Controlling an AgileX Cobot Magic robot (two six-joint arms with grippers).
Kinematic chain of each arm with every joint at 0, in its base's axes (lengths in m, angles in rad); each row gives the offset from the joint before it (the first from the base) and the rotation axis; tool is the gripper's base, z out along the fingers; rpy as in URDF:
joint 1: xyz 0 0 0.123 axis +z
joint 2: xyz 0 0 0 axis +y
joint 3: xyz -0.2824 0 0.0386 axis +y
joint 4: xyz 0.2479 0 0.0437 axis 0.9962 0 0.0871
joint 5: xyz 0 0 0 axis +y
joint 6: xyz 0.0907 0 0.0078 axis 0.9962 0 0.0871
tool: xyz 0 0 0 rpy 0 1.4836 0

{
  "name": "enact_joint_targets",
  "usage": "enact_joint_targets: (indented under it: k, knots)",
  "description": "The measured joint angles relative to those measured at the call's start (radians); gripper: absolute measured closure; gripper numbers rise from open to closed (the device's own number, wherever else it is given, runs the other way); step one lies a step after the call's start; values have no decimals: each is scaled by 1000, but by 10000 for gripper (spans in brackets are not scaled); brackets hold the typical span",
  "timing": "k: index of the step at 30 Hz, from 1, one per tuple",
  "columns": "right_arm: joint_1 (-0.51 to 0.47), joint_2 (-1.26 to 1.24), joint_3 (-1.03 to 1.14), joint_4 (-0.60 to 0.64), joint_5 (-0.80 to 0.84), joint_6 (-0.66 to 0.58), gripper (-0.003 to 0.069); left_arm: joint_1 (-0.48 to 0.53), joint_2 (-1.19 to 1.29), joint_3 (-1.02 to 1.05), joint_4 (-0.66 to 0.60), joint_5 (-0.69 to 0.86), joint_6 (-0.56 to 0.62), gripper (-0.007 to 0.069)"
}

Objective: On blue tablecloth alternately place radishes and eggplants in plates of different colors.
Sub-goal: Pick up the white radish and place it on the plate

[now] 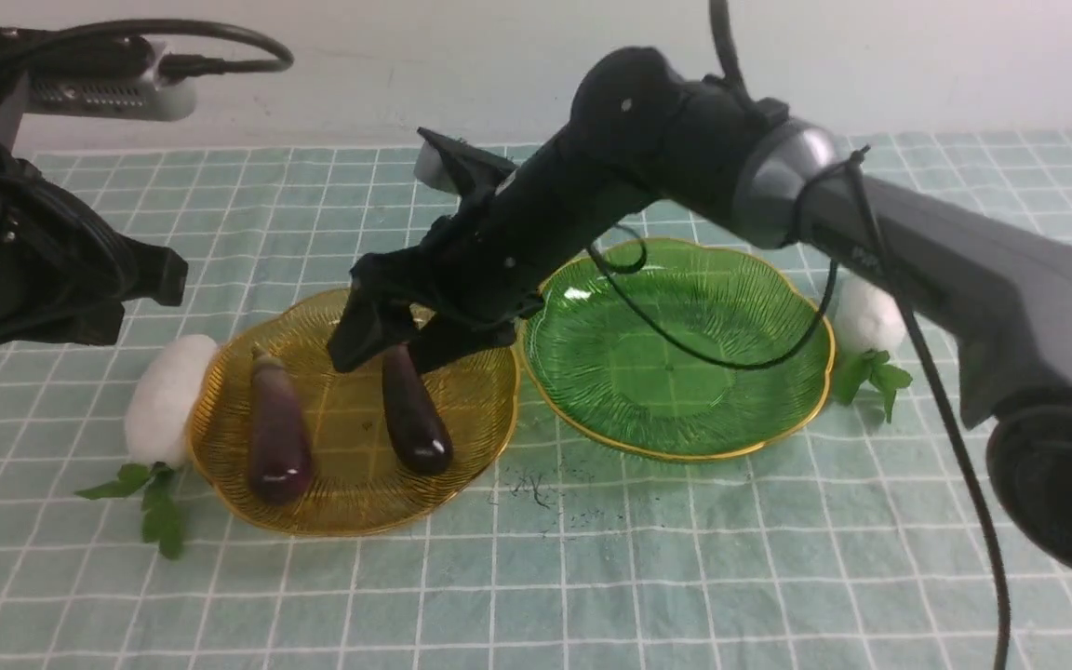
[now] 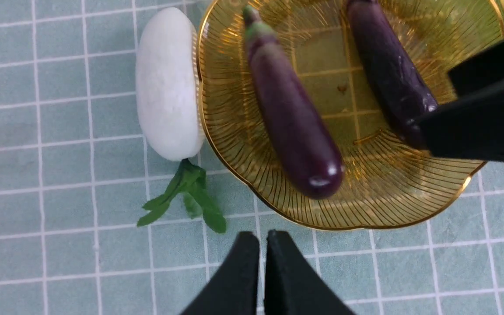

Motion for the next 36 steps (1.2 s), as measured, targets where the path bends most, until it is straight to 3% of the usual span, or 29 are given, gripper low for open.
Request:
enact_joint_targets:
  k: [2, 6, 7, 9, 13, 16, 20, 25, 29, 31, 32, 36]
  knots:
    - [-46, -32, -29, -83, 19, 51, 163, 63, 0, 0, -12, -8, 0, 612]
    - [-117, -156, 7, -285, 28, 116, 376, 193, 13, 0, -94, -27, 45, 611]
    - [-121, -156, 12, -285, 28, 118, 389, 193, 15, 0, -94, -27, 45, 611]
    - [-160, -288, 102, -399, 33, 129, 558, 254, 50, 0, -162, -28, 98, 611]
    - [-205, -515, 278, -506, 42, 130, 662, 283, 149, 1, -237, -90, 225, 611]
    - [-228, -636, 395, -544, 47, 130, 671, 278, 224, 1, -257, -161, 327, 605]
    - [-244, -771, 520, -569, 55, 128, 673, 273, 303, 1, -259, -223, 372, 563]
    - [-247, -913, 646, -572, 60, 126, 673, 273, 376, 1, -229, -273, 377, 417]
    - [-247, -977, 694, -572, 64, 126, 674, 273, 426, 1, -218, -329, 379, 209]
    - [-247, -982, 698, -572, 64, 126, 674, 273, 437, 1, -219, -342, 379, 167]
    - [-247, -982, 701, -572, 64, 126, 674, 273, 457, 1, -219, -359, 379, 105]
    - [-247, -982, 701, -572, 64, 126, 674, 273, 494, 1, -219, -381, 379, 39]
